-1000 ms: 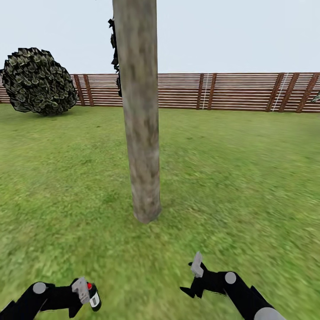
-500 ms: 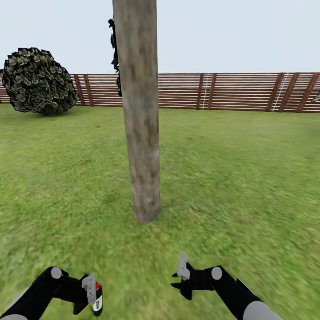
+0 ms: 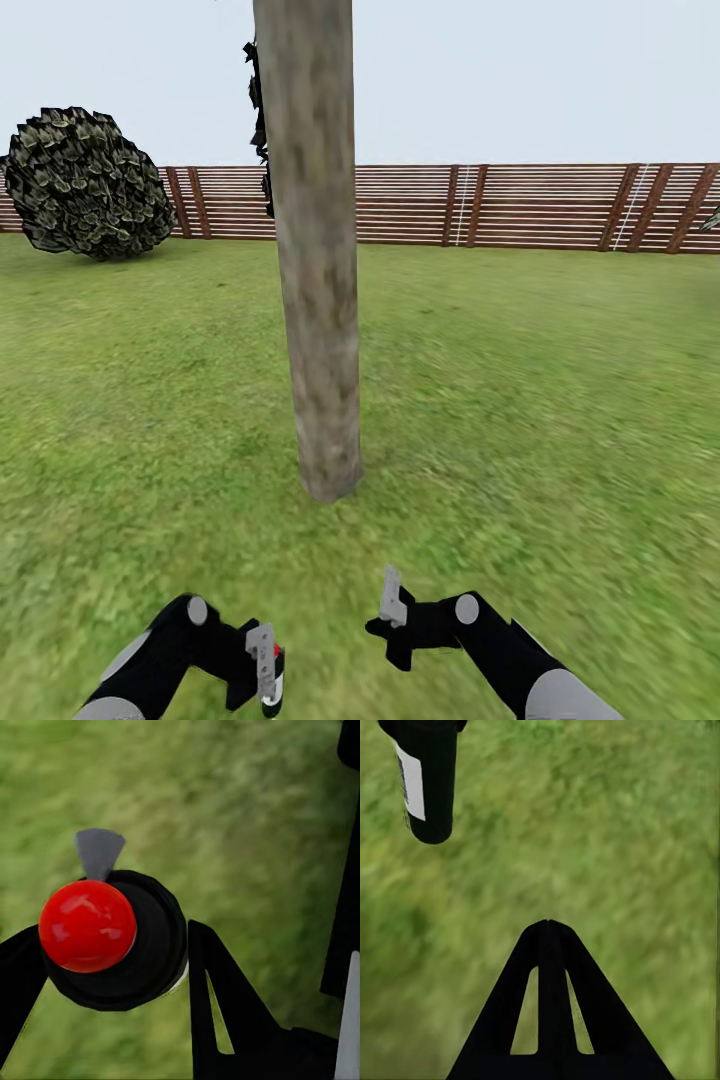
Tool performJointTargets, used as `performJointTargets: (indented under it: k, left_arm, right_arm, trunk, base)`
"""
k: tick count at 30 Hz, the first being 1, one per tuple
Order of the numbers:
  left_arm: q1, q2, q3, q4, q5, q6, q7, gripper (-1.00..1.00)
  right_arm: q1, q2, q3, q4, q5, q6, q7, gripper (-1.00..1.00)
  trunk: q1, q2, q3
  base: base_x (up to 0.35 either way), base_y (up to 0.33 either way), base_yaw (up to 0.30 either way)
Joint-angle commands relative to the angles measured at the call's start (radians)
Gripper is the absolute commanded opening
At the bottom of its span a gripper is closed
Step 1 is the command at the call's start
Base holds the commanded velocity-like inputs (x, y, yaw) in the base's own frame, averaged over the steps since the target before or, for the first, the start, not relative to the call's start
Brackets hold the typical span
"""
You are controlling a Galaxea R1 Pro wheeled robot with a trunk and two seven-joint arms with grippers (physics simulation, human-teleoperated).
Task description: In the garden, pick up the pesticide atomizer on the floor and spray pesticide onto both trees until each tree trunk is fully covered.
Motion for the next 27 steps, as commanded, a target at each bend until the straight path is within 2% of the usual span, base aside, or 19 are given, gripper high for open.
performJointTargets:
  k: [1,5,8,11,14,16,19,27]
  left_arm:
    - [-0.003,-0.003,0.004,-0.001,-0.006,-0.006,-0.003,-1.0]
    - [-0.006,-0.019,0.004,-0.001,-0.007,-0.006,-0.003,-1.0]
    - [-0.007,-0.029,0.004,-0.017,-0.008,-0.006,-0.001,-1.0]
    - [-0.007,-0.031,0.004,-0.049,-0.007,-0.007,-0.001,-1.0]
    - [-0.007,-0.032,0.005,-0.056,-0.007,-0.008,-0.001,-1.0]
    - [-0.007,-0.033,0.005,-0.058,-0.005,-0.01,0.009,-1.0]
    - [-0.006,-0.035,0.005,-0.058,-0.004,-0.015,0.023,-1.0]
    - [-0.004,-0.038,0.003,-0.058,-0.003,-0.028,0.018,-1.0]
  right_arm:
    - [-0.002,0.004,-0.001,-0.001,0.02,-0.006,0.0,-1.0]
    - [-0.004,0.04,-0.001,-0.001,0.066,-0.006,0.001,-1.0]
    - [-0.004,0.071,-0.001,-0.002,0.079,-0.006,0.001,-1.0]
    - [-0.012,0.089,-0.001,-0.002,0.081,-0.005,0.001,-1.0]
    - [-0.018,0.093,-0.001,-0.002,0.081,-0.004,0.004,-1.0]
    - [-0.02,0.094,-0.002,-0.005,0.082,-0.004,0.062,-1.0]
    - [-0.028,0.094,-0.002,-0.013,0.082,-0.003,0.101,-1.0]
    - [-0.035,0.094,-0.004,-0.019,0.082,-0.004,0.115,-1.0]
  trunk:
    - [0.0,0.0,-0.001]
    - [0.0,0.0,-0.001]
    - [0.0,0.0,-0.001]
    - [0.0,0.0,-0.001]
    - [0.0,0.0,-0.001]
    - [0.0,0.0,-0.001]
    - [0.0,0.0,-0.001]
    - [0.0,0.0,-0.001]
  base:
    - [0.0,0.0,0.0]
    - [0.0,0.0,0.0]
    - [0.0,0.0,0.0]
    - [0.0,0.0,0.0]
    - [0.0,0.0,0.0]
    - [0.0,0.0,0.0]
    - [0.0,0.0,0.0]
    - [0.0,0.0,0.0]
